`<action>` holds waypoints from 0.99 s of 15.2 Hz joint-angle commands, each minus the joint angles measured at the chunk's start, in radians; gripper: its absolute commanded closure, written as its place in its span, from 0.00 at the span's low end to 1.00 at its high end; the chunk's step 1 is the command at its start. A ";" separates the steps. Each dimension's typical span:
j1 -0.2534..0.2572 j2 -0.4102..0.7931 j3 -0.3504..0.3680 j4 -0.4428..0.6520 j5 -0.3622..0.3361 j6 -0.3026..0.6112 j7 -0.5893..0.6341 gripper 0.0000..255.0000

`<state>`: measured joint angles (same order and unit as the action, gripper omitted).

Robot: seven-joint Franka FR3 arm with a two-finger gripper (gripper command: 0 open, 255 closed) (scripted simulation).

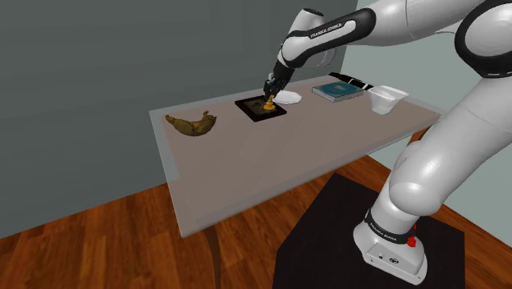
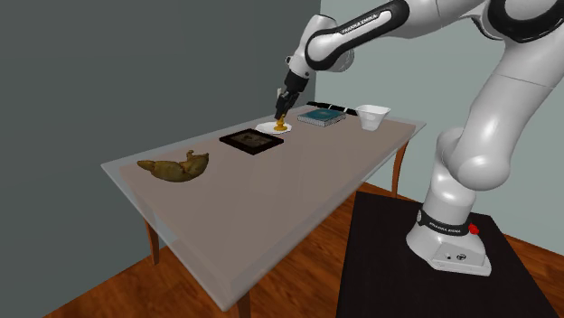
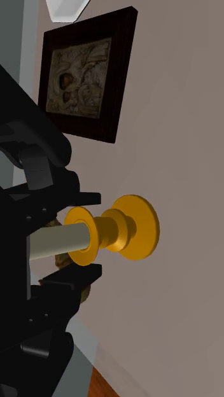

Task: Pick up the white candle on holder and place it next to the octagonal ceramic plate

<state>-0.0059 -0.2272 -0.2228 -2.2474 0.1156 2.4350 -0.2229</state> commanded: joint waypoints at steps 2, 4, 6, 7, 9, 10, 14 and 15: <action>-0.008 0.070 -0.055 0.046 0.052 0.013 -0.100 1.00; -0.016 0.120 -0.088 0.085 0.093 0.014 -0.168 1.00; -0.028 0.174 -0.116 0.128 0.140 0.011 -0.236 1.00; -0.036 0.202 -0.128 0.152 0.164 0.008 -0.271 1.00; -0.054 0.261 -0.149 0.204 0.214 -0.003 -0.338 1.00; -0.066 0.291 -0.158 0.232 0.240 -0.010 -0.371 1.00; -0.126 0.418 -0.177 0.356 0.336 -0.048 -0.489 1.00; -0.144 0.450 -0.178 0.390 0.358 -0.060 -0.514 1.00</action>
<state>-0.1321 0.1864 -0.3990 -1.8951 0.4484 2.3867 -0.7082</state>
